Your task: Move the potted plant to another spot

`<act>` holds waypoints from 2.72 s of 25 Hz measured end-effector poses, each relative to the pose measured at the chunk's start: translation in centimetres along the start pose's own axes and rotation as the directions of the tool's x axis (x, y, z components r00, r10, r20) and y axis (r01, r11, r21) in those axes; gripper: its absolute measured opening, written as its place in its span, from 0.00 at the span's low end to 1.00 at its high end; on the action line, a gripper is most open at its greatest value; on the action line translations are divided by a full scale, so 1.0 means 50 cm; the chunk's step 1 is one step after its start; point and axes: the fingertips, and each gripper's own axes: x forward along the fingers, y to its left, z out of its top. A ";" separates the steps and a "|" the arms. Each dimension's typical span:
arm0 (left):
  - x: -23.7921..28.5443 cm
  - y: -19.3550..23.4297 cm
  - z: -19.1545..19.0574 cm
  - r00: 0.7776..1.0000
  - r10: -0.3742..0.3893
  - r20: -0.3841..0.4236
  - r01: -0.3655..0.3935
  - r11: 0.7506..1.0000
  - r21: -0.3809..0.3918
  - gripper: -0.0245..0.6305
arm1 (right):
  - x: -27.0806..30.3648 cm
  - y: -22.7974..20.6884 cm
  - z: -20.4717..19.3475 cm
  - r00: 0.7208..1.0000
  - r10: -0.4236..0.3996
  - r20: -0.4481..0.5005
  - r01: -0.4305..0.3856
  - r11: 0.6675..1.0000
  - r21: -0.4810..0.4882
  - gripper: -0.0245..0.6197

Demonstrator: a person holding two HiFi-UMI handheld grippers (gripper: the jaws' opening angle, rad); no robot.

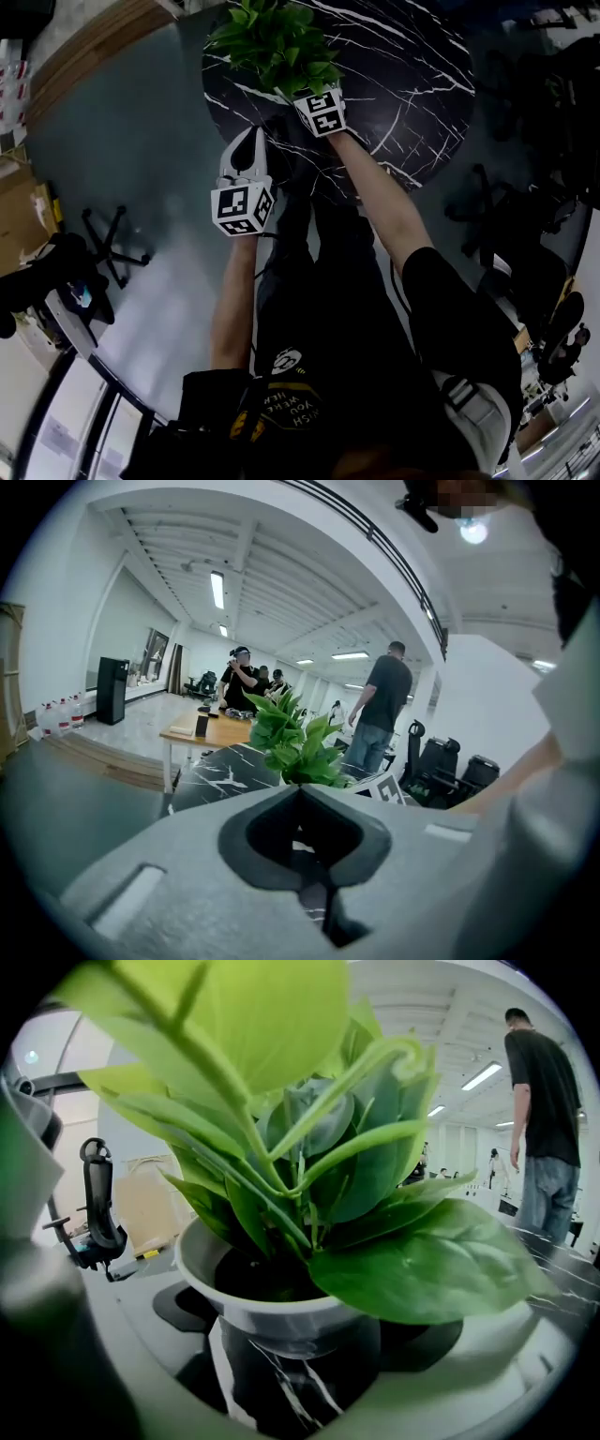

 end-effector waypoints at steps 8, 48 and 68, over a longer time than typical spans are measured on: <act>0.115 -0.184 -0.016 0.985 -0.160 -0.062 0.164 0.984 0.072 0.04 | -0.151 -0.224 -0.071 0.989 -0.150 0.009 0.149 0.985 0.084 0.80; 0.224 -0.524 0.039 0.870 -0.425 -0.249 0.469 0.870 0.152 0.04 | -0.757 -0.410 -0.223 0.824 -0.559 -0.093 0.538 0.720 0.438 0.10; 0.122 -0.658 0.208 0.790 -0.593 -0.156 0.611 0.745 0.267 0.04 | -0.820 -0.246 0.199 0.782 -0.610 0.131 0.522 0.754 0.399 0.04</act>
